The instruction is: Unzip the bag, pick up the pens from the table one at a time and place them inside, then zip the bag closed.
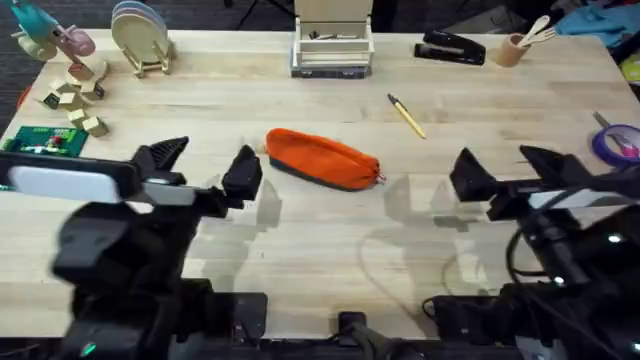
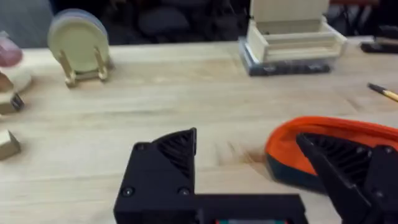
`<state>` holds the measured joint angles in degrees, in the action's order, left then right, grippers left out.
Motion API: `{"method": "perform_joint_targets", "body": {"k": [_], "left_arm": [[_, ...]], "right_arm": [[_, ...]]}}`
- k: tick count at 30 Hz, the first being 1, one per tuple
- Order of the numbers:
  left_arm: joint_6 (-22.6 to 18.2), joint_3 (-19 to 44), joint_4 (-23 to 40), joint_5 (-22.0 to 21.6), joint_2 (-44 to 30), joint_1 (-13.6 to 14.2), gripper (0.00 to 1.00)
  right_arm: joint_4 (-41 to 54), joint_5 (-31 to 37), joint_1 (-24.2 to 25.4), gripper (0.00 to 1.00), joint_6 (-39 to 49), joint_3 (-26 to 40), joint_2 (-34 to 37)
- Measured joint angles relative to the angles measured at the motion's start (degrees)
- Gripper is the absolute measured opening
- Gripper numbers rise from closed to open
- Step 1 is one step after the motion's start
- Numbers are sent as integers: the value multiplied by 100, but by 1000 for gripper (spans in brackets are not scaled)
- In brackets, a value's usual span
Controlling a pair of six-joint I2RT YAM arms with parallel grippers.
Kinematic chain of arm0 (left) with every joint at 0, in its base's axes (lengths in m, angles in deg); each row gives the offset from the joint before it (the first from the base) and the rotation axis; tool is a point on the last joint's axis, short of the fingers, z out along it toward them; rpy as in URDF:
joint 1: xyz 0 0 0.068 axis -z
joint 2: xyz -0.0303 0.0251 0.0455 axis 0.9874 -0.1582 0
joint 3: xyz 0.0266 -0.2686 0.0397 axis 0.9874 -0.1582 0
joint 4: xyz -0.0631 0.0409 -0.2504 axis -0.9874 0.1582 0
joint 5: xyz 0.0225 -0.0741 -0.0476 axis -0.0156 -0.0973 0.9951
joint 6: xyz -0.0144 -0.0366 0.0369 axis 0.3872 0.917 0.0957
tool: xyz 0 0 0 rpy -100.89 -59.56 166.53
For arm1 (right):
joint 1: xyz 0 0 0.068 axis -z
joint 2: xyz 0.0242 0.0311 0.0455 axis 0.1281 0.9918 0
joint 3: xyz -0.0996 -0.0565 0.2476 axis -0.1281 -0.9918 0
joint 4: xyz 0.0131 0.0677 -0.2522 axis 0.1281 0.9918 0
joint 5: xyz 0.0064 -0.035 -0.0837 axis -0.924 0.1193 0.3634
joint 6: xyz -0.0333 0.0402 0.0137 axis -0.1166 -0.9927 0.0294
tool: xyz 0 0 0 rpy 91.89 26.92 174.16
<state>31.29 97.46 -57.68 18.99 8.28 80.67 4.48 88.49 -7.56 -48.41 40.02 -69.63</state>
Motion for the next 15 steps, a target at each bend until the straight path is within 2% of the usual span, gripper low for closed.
{"method": "perform_joint_targets", "body": {"k": [6, 7, 13, 14, 15], "left_arm": [[-24, 1495, 1044, 75, -417, 0, 993], [-263, 2988, 2290, 104, -1518, 0, 993], [-743, 4134, 3042, 437, -2889, 0, 993], [-1088, 4547, 3150, 708, -3482, 0, 993], [-1178, 4621, 3157, 767, -3608, 0, 993]], "right_arm": [[1030, -16, 0, 997, 0, 1368, 404], [2240, -17, 0, 997, 0, 2911, 1300], [3256, -18, 0, 998, 0, 4265, 2328], [3602, -21, 0, 998, 0, 4843, 2839], [3696, -21, 0, 998, 0, 4986, 2972]]}}
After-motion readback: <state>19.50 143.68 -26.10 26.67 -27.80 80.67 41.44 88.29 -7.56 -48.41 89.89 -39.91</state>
